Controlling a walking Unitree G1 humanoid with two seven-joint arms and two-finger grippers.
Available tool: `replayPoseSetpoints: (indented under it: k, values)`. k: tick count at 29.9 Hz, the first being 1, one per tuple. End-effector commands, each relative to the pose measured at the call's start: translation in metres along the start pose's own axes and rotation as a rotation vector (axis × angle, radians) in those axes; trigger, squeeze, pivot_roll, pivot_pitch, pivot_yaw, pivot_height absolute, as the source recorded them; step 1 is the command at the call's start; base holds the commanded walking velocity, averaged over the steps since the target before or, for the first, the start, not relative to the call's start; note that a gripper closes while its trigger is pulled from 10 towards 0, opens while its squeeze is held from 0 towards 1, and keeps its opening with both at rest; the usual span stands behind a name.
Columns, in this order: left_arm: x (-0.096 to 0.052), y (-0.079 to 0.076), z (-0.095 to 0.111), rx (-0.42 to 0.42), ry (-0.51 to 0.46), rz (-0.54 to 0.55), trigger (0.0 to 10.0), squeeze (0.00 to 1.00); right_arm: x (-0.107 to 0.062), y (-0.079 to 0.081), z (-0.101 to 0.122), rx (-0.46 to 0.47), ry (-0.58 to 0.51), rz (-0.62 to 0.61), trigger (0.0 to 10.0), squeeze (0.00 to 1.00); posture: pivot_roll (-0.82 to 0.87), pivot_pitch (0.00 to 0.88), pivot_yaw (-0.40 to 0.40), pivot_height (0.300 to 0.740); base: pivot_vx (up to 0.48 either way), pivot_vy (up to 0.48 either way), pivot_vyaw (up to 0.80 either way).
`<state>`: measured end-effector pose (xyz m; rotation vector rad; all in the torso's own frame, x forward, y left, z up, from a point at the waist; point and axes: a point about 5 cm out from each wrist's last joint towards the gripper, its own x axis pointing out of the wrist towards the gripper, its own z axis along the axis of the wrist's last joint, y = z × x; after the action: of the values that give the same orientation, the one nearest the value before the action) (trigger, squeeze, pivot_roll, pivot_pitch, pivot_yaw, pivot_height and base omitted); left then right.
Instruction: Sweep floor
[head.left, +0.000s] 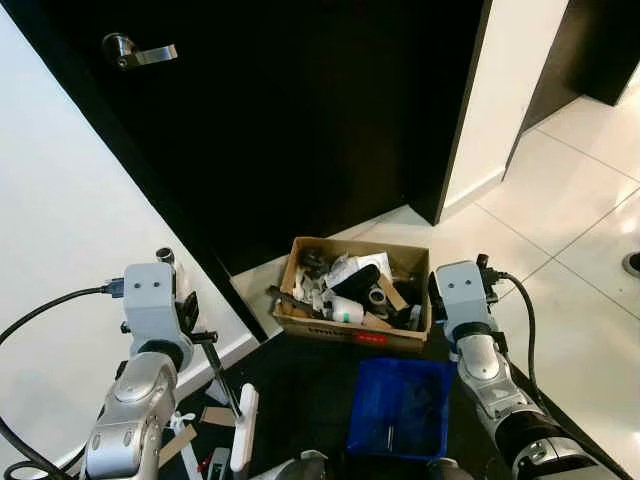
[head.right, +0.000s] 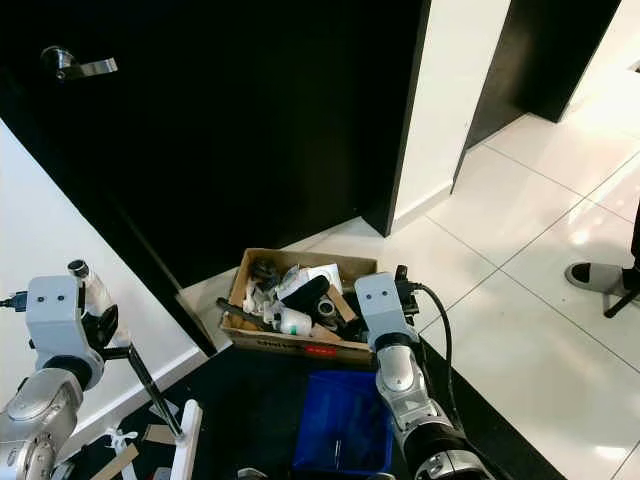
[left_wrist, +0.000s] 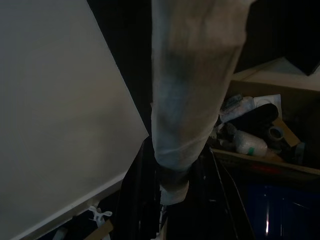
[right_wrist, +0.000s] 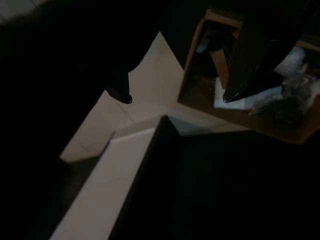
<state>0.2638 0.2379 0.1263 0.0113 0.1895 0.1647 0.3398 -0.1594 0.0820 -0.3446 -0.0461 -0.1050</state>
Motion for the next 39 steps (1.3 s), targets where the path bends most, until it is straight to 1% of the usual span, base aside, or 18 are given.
replayPoseSetpoints:
  k: [1,2,3,7,9,11,12,13,14,23,24,25,28,29,30,34,36,39]
  values:
    - [0.0,0.003,-0.001,0.008,-0.006,0.021,10.0,0.0,-0.002,0.002,-0.002,0.028,0.025,-0.017,7.9,0.0,0.1,0.235,0.121,0.74,0.0,0.0,0.0]
    - [0.0,0.003,-0.001,0.007,-0.006,0.021,10.0,0.0,-0.001,0.002,-0.001,0.028,0.024,-0.02,5.3,0.0,0.1,0.235,0.121,0.74,0.0,0.0,0.0]
    - [0.001,0.002,-0.001,0.006,-0.007,0.021,10.0,0.0,-0.001,0.002,-0.001,0.027,0.02,-0.017,0.2,0.0,0.1,0.233,0.119,0.74,0.0,0.0,0.0]
    - [0.001,0.002,-0.001,0.004,-0.008,0.02,10.0,0.0,-0.001,0.002,-0.001,0.029,0.019,-0.014,0.0,0.0,0.1,0.232,0.117,0.74,0.0,0.0,0.0]
    - [0.002,0.001,-0.002,0.001,-0.008,0.02,10.0,0.0,-0.001,0.002,-0.001,0.064,0.033,-0.009,0.0,0.0,0.09,0.229,0.114,0.74,0.0,0.0,0.0]
    - [0.002,0.0,-0.002,-0.002,-0.009,0.02,10.0,0.0,0.0,0.001,0.0,0.095,0.047,-0.006,0.2,0.0,0.09,0.227,0.111,0.74,0.0,0.0,0.0]
    - [0.002,0.0,-0.002,-0.004,-0.01,0.02,10.0,0.0,0.0,0.0,0.001,0.112,0.048,-0.007,1.1,0.0,0.09,0.225,0.109,0.74,0.0,0.0,0.0]
    - [0.002,-0.001,-0.002,-0.005,-0.01,0.021,10.0,0.0,0.0,-0.001,0.001,0.121,0.047,-0.007,1.1,0.0,0.09,0.224,0.108,0.74,0.0,0.0,0.0]
    - [0.003,-0.001,-0.003,-0.007,-0.011,0.022,10.0,0.0,0.001,-0.001,0.004,0.132,0.032,0.004,0.0,0.0,0.09,0.223,0.106,0.74,0.0,0.0,0.0]
    - [0.005,-0.004,-0.004,-0.016,-0.013,0.022,10.0,0.0,0.002,-0.004,0.014,0.184,-0.001,0.061,0.0,0.0,0.07,0.214,0.096,0.74,0.0,0.0,0.0]
    - [0.006,-0.004,-0.004,-0.018,-0.016,0.026,10.0,0.0,0.001,-0.004,0.023,0.208,-0.045,0.109,10.0,0.0,0.07,0.209,0.091,0.74,0.0,0.0,0.0]
    - [0.006,-0.004,-0.004,-0.018,-0.016,0.026,10.0,0.0,0.001,-0.004,0.023,0.208,-0.045,0.109,10.0,0.0,0.07,0.209,0.091,0.74,0.0,0.0,0.0]
    - [0.008,-0.002,-0.003,-0.025,-0.026,0.039,10.0,0.0,-0.006,-0.01,0.036,0.183,-0.149,0.187,10.0,0.0,0.06,0.203,0.085,0.74,0.0,0.0,0.0]
    - [0.008,-0.002,-0.003,-0.025,-0.026,0.039,10.0,0.0,-0.006,-0.01,0.036,0.183,-0.149,0.187,10.0,0.0,0.06,0.203,0.085,0.74,0.0,0.0,0.0]
    - [0.009,0.0,-0.001,-0.031,-0.03,0.049,10.0,0.0,-0.011,-0.016,0.042,0.129,-0.231,0.209,10.0,0.0,0.05,0.195,0.082,0.74,0.0,0.0,0.0]
    - [0.01,0.002,0.0,-0.044,-0.029,0.055,10.0,0.0,-0.014,-0.021,0.044,0.115,-0.273,0.209,10.0,0.0,0.05,0.195,0.082,0.74,0.0,0.0,0.0]
    - [0.009,0.007,0.003,-0.099,-0.016,0.053,10.0,0.0,-0.018,-0.027,0.045,0.087,-0.319,0.158,10.0,0.0,0.04,0.183,0.082,0.74,0.0,0.0,0.0]
    - [0.007,0.014,0.006,-0.124,-0.006,0.061,10.0,0.0,-0.021,-0.026,0.042,0.116,-0.314,0.127,10.0,0.0,0.05,0.175,0.085,0.74,0.0,0.0,0.0]
